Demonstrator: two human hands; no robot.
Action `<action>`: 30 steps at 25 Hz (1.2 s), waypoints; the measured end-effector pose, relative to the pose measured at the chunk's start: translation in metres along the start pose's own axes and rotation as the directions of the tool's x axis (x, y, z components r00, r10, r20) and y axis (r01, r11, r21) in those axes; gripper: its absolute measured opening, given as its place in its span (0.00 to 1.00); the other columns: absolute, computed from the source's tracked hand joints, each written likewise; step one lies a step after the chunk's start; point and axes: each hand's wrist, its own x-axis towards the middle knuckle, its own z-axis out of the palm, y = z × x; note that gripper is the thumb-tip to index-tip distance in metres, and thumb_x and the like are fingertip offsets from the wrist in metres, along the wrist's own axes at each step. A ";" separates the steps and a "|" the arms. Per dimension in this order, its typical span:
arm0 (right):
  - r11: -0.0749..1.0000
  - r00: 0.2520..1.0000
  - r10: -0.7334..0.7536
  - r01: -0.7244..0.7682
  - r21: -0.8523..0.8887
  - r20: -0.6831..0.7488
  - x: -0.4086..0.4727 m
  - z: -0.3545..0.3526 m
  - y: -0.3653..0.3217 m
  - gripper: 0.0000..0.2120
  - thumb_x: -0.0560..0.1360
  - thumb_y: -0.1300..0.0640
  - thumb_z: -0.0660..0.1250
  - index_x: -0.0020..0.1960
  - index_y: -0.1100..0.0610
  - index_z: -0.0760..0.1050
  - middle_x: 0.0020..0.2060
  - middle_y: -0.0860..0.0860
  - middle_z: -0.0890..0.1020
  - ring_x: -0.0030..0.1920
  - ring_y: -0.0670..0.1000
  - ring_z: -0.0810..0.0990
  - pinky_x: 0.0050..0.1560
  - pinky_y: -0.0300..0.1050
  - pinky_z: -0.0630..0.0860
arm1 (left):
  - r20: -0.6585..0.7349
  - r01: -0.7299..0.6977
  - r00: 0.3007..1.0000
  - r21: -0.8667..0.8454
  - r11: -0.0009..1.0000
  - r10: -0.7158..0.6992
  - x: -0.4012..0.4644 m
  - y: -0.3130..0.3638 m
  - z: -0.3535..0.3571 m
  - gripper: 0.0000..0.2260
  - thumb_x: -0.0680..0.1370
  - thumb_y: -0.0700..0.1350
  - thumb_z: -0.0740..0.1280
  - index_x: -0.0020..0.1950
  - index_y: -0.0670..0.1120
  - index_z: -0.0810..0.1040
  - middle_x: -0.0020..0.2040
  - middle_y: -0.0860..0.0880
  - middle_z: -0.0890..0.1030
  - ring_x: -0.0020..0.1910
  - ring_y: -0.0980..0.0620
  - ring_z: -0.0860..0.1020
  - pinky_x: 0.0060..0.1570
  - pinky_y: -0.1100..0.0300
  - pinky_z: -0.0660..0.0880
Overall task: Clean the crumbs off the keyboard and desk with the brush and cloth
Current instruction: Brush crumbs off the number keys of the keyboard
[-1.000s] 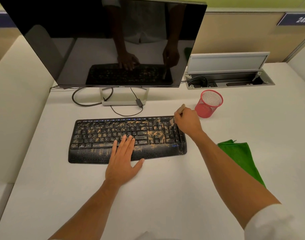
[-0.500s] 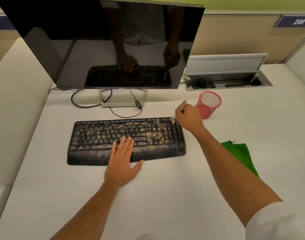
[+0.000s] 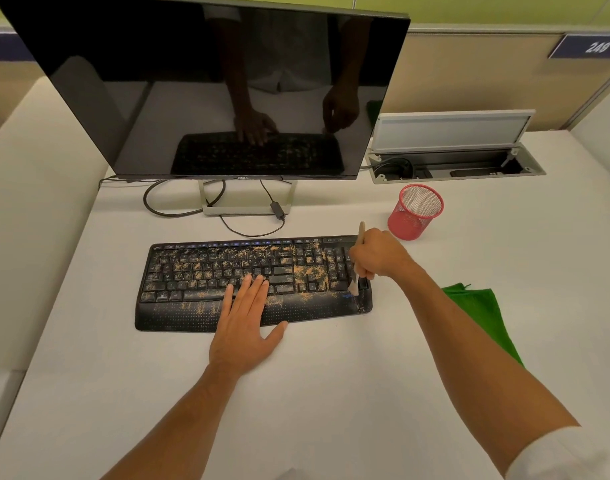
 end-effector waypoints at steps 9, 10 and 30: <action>0.989 0.938 -0.044 0.090 0.119 -0.343 0.007 0.004 -0.009 0.21 0.84 0.55 0.56 0.42 0.64 0.80 0.33 0.54 0.82 0.30 0.48 0.77 0.31 0.41 0.74 | -0.007 -0.002 1.000 -0.003 1.000 0.002 0.000 0.001 -0.001 0.37 0.79 0.67 0.52 0.81 0.46 0.54 0.81 0.51 0.52 0.80 0.53 0.44 0.77 0.48 0.39; 0.989 0.944 -0.047 0.090 0.119 -0.328 0.006 0.008 -0.008 0.21 0.84 0.55 0.55 0.41 0.64 0.80 0.33 0.55 0.83 0.32 0.50 0.79 0.35 0.44 0.78 | -0.010 -0.003 1.000 -0.004 1.000 0.003 0.000 0.001 -0.001 0.37 0.79 0.67 0.52 0.81 0.46 0.54 0.81 0.51 0.53 0.80 0.53 0.44 0.77 0.49 0.39; 0.974 0.924 -0.058 0.136 0.182 -0.378 -0.031 0.024 0.034 0.17 0.83 0.53 0.56 0.42 0.57 0.78 0.34 0.53 0.84 0.37 0.56 0.83 0.45 0.54 0.80 | -0.027 -0.004 1.000 -0.015 1.000 0.004 -0.001 0.002 -0.002 0.37 0.79 0.66 0.54 0.80 0.45 0.55 0.80 0.51 0.53 0.80 0.53 0.45 0.77 0.51 0.37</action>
